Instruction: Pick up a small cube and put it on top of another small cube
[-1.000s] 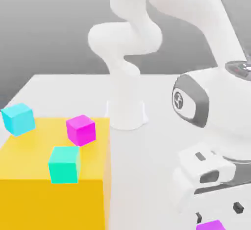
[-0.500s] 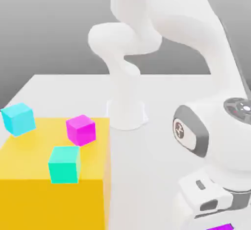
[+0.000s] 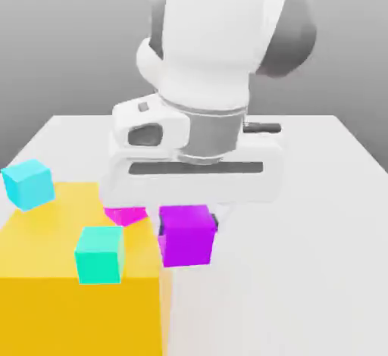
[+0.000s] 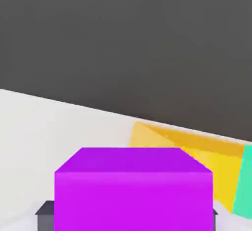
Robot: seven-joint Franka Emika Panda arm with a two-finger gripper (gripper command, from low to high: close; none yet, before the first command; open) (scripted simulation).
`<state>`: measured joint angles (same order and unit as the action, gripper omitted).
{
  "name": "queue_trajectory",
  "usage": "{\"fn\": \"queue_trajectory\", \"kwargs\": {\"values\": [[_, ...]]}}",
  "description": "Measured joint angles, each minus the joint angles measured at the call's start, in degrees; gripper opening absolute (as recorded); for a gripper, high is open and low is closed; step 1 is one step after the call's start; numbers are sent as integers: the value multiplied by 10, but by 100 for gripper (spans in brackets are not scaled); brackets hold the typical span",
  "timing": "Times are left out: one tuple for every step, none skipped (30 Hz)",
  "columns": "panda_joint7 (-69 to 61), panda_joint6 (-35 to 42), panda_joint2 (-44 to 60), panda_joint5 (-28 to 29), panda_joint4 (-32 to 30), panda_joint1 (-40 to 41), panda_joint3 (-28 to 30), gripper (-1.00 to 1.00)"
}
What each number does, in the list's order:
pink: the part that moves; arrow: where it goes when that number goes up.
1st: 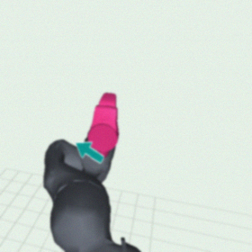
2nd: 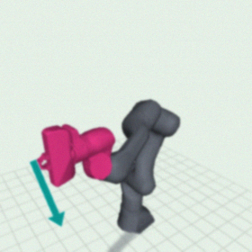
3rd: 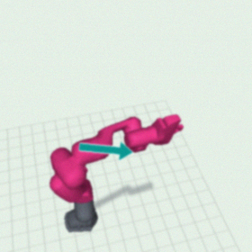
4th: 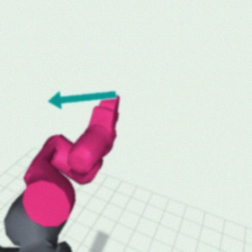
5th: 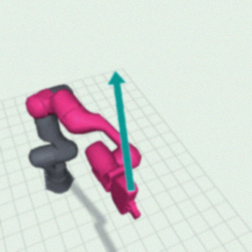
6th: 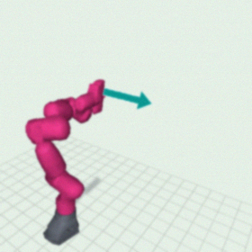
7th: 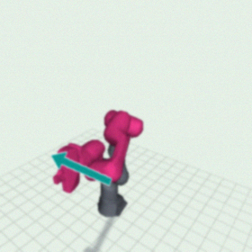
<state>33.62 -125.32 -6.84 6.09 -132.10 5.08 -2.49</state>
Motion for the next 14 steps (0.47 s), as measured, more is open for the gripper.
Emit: {"fn": "queue_trajectory", "kwargs": {"values": [[-17, 14, -20, -6, -6, 4, 7, -100], [-34, 27, -41, -13, -12, 8, 16, -100], [-52, 41, -61, -19, -19, 12, 26, -100], [-70, 55, -80, -26, -25, 16, 36, -100], [-87, 68, -100, -32, -31, 20, 46, -100], [-105, 82, -119, -39, -37, 24, 57, -100], [-115, 81, -127, -42, -47, 25, 65, -100], [-121, 68, -126, -44, -59, 26, 68, -100], [-125, 49, -121, -46, -73, 27, 70, -100], [-126, 27, -114, -46, -87, 28, 71, -100], [-128, 8, -107, -47, -100, 28, 72, 100], [-128, 8, -107, -47, -100, 28, 72, 100], [-128, 8, -107, -47, -100, 28, 72, 100], [-128, 8, -107, -47, -100, 28, 72, 100]]}}
